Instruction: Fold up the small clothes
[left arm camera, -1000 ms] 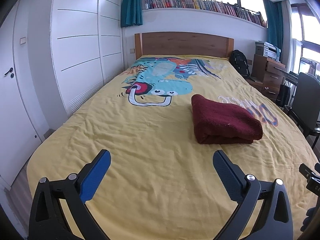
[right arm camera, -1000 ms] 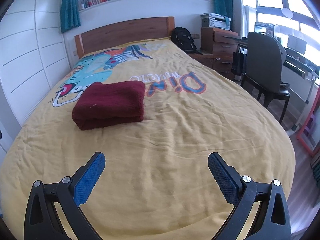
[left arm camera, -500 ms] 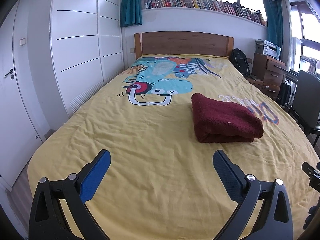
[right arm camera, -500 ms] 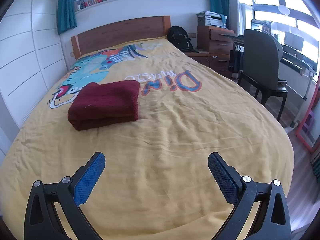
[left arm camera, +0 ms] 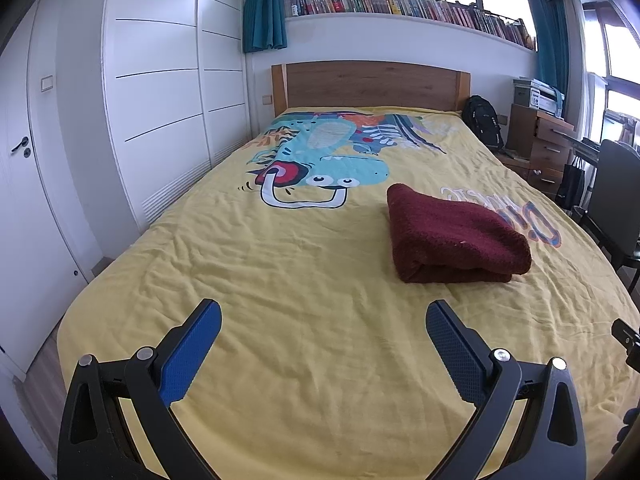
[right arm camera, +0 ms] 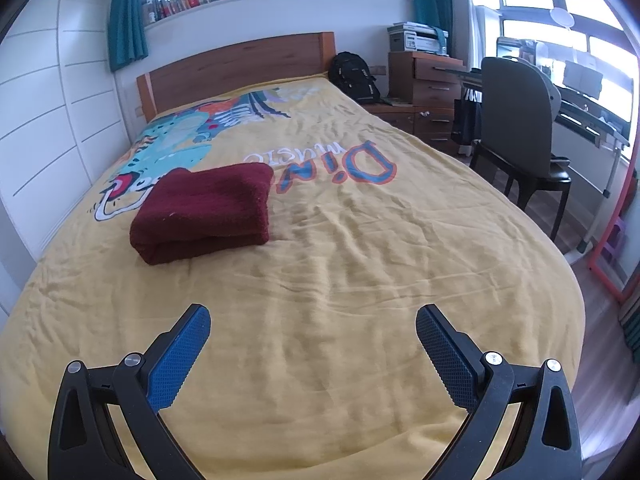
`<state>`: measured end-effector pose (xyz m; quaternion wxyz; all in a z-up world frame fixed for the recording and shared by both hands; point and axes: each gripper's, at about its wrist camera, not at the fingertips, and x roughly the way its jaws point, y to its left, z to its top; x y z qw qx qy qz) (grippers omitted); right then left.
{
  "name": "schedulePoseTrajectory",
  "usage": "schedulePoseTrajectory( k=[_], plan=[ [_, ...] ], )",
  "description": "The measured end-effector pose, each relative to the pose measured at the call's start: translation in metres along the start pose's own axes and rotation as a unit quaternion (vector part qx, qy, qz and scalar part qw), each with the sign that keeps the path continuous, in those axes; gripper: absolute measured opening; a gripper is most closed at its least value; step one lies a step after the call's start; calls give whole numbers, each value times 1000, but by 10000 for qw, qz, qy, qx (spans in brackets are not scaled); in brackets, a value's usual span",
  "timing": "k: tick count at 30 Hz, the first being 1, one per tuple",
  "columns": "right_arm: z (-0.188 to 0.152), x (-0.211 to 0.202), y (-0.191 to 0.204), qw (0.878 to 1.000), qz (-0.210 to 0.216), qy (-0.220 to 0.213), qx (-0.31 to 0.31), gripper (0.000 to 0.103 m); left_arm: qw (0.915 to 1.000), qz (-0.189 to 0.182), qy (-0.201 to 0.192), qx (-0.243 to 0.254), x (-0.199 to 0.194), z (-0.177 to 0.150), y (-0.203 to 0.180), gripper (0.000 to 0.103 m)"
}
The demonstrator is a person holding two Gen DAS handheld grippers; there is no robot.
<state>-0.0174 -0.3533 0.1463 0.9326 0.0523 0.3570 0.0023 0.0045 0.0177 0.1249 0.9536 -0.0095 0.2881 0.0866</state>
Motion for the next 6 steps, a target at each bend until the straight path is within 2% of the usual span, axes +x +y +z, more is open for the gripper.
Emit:
schedulePoseTrajectory(
  k=[6],
  plan=[
    [-1, 0, -1, 10000, 0, 11, 7, 103, 10000, 7, 22, -2, 0, -1, 2, 101]
  ],
)
